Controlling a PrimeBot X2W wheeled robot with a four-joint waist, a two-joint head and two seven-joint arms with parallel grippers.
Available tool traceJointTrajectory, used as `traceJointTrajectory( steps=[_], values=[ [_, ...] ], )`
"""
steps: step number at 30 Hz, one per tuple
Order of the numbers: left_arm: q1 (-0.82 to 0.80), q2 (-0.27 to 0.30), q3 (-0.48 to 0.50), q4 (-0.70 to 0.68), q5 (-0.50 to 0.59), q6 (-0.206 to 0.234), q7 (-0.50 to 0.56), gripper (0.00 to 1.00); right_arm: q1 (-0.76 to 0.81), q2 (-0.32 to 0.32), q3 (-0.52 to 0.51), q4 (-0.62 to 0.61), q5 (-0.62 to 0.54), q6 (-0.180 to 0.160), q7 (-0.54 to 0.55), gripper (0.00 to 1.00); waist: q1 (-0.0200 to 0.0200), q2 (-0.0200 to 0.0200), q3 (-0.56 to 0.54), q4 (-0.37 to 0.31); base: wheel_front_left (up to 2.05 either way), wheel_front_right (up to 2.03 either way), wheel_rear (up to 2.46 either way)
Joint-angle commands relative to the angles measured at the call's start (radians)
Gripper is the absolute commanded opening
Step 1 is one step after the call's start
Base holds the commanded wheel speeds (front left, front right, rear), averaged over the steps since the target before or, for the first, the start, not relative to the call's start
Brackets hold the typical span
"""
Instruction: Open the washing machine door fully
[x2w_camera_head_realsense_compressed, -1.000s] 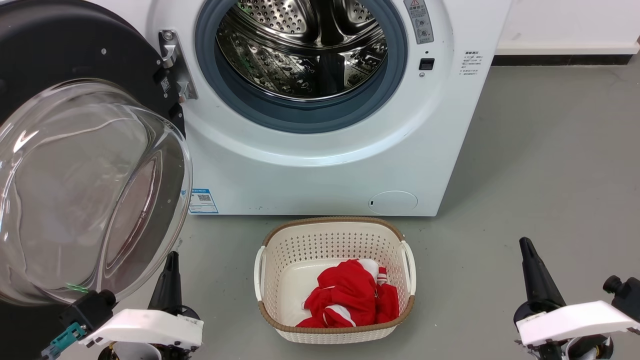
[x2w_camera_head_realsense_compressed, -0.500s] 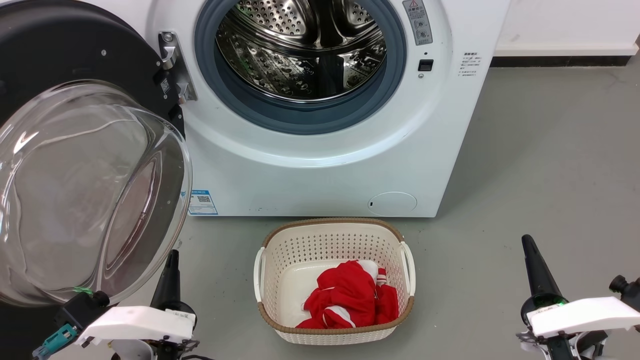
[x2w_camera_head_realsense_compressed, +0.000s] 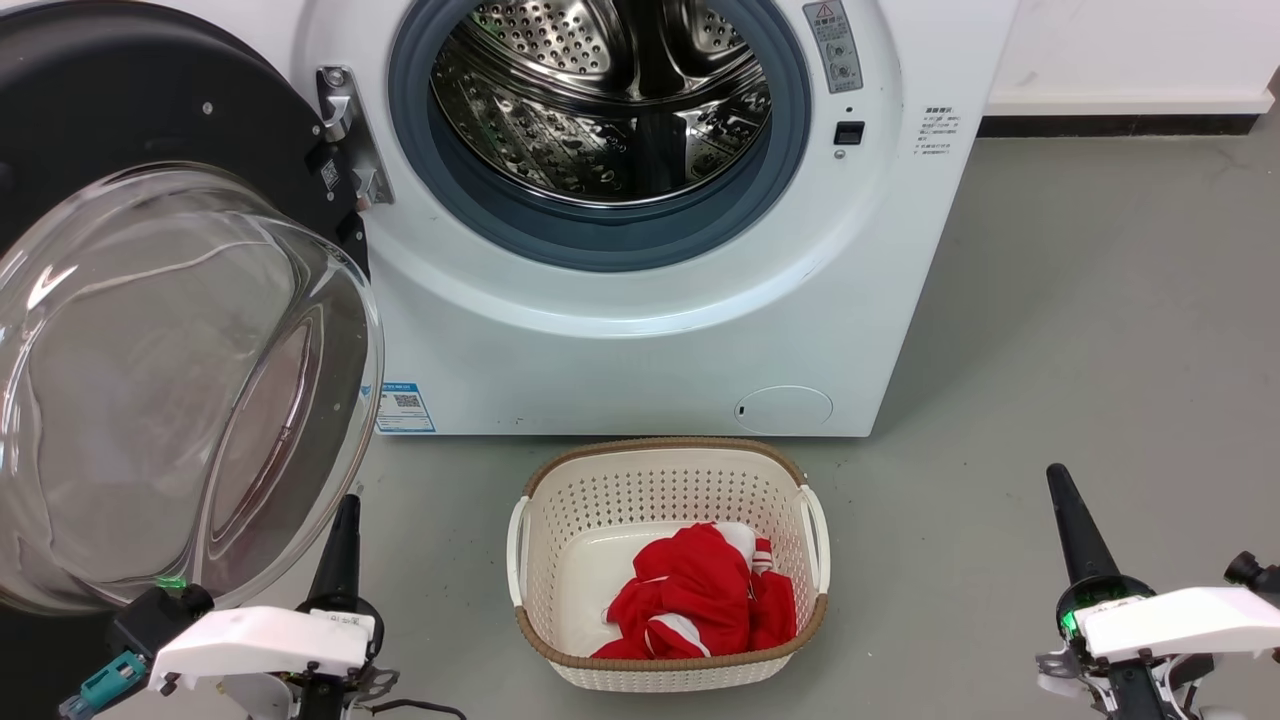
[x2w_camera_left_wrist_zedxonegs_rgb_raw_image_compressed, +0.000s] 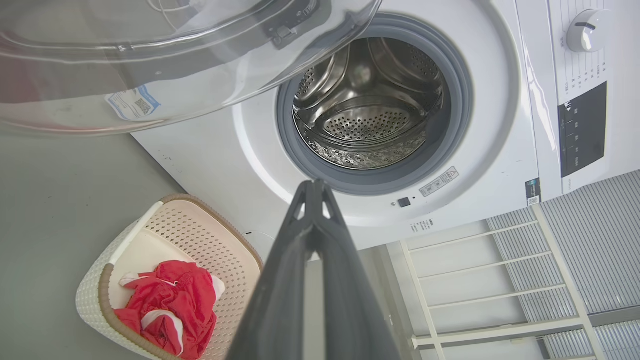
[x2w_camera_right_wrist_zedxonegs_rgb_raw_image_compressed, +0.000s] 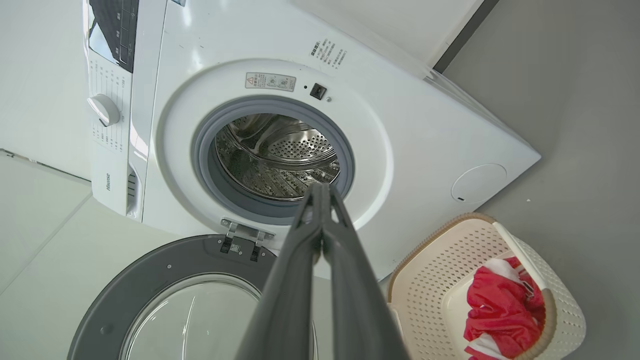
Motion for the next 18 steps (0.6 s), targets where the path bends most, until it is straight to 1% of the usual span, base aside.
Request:
traceJointTrajectory(
  steps=[1,18],
  values=[
    [-0.022,0.001,0.006,-0.005,-0.027,-0.008,0.006,0.00,-0.024,-0.006,-0.004,-0.002,0.029,0.000,0.006,0.00,0.0000,-0.0001,0.000,0.000,0.00,0.00,0.00],
    [-0.033,-0.003,0.017,0.009,-0.197,-0.017,0.046,0.00,-0.041,-0.005,-0.017,0.023,0.198,0.000,0.040,0.00,0.0000,-0.0001,-0.005,-0.002,0.00,0.00,0.00]
  ],
)
